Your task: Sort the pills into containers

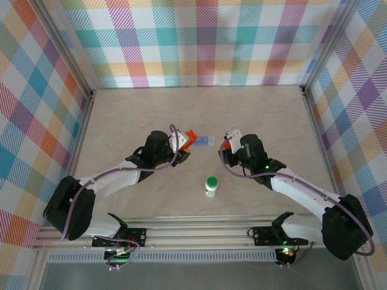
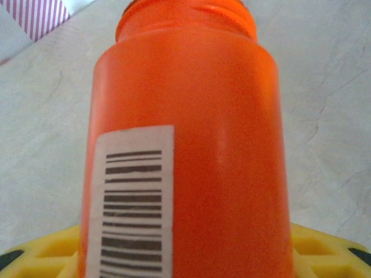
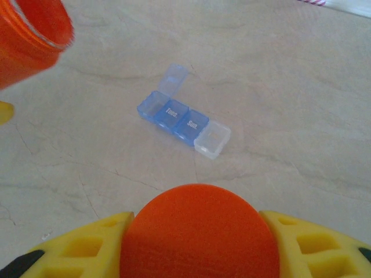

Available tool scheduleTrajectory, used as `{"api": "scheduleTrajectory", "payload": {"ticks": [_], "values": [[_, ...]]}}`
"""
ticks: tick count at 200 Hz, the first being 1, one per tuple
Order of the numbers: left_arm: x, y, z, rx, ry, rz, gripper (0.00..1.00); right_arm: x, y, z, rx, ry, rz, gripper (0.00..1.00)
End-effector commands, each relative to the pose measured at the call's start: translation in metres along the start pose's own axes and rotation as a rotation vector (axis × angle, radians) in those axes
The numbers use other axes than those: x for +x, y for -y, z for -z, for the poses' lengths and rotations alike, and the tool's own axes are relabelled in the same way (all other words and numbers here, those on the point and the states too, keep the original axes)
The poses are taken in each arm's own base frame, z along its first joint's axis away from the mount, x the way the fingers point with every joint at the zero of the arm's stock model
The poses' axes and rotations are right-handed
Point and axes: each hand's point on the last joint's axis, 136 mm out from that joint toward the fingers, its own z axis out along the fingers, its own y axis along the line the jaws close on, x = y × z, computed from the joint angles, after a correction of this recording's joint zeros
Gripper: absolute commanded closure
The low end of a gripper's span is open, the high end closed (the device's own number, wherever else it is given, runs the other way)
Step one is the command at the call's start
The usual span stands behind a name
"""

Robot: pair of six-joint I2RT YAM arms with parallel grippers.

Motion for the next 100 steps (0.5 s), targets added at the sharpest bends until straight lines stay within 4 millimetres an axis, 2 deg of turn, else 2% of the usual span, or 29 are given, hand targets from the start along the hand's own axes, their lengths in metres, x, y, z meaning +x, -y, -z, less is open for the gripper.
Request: {"api": "scheduleTrajectory", "payload": {"ticks": [1, 37, 89, 100], "values": [[0.005, -0.008, -0.004, 0.032, -0.038, -0.018, 1.00, -0.012, -0.003, 0.002, -0.021, 0.056, -0.033, 0.93], [0.013, -0.021, -0.010, 0.042, -0.048, 0.011, 1.00, -0.009, -0.003, -0.002, -0.026, 0.045, -0.035, 0.93], [0.039, -0.023, -0.025, 0.100, -0.141, 0.018, 1.00, -0.003, -0.003, -0.008, -0.025, 0.025, -0.029, 0.93], [0.039, -0.025, -0.028, 0.106, -0.146, 0.020, 1.00, -0.002, -0.003, -0.010, -0.025, 0.019, -0.030, 0.93]]}}
